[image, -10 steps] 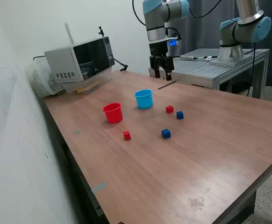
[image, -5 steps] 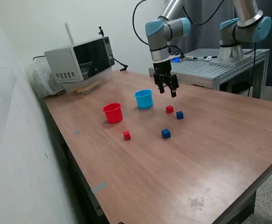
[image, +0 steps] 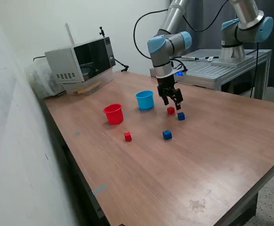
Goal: Place red objects in the red bin, and blue objects in the blue bin.
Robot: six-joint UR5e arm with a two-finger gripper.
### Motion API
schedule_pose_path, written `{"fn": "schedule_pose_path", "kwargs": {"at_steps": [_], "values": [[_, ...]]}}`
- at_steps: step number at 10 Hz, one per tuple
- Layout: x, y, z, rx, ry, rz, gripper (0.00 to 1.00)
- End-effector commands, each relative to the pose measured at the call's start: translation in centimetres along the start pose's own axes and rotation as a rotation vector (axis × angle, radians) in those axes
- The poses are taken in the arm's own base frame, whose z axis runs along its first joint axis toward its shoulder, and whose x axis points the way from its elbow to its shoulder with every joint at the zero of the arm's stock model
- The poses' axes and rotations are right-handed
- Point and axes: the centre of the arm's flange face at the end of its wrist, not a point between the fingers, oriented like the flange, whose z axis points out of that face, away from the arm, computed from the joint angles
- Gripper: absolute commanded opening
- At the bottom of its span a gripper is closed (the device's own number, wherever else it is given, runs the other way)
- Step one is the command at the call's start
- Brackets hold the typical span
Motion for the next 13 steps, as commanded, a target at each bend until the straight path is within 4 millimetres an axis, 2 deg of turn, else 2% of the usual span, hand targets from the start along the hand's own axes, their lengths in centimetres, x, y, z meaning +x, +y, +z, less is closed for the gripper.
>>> {"fn": "schedule_pose_path", "kwargs": {"at_steps": [1,7,8,12,13], "values": [[-0.1,0.1,1.1,0.015,0.0,0.002,1.0],[-0.8,1.0,0.5,-0.013,0.001,0.011,1.0],[-0.8,1.0,0.5,-0.013,0.001,0.011,0.0],[-0.7,1.3,0.0,-0.024,0.0,0.007,0.0],[-0.7,1.8,-1.3,-0.048,0.0,0.005,0.0]]}}
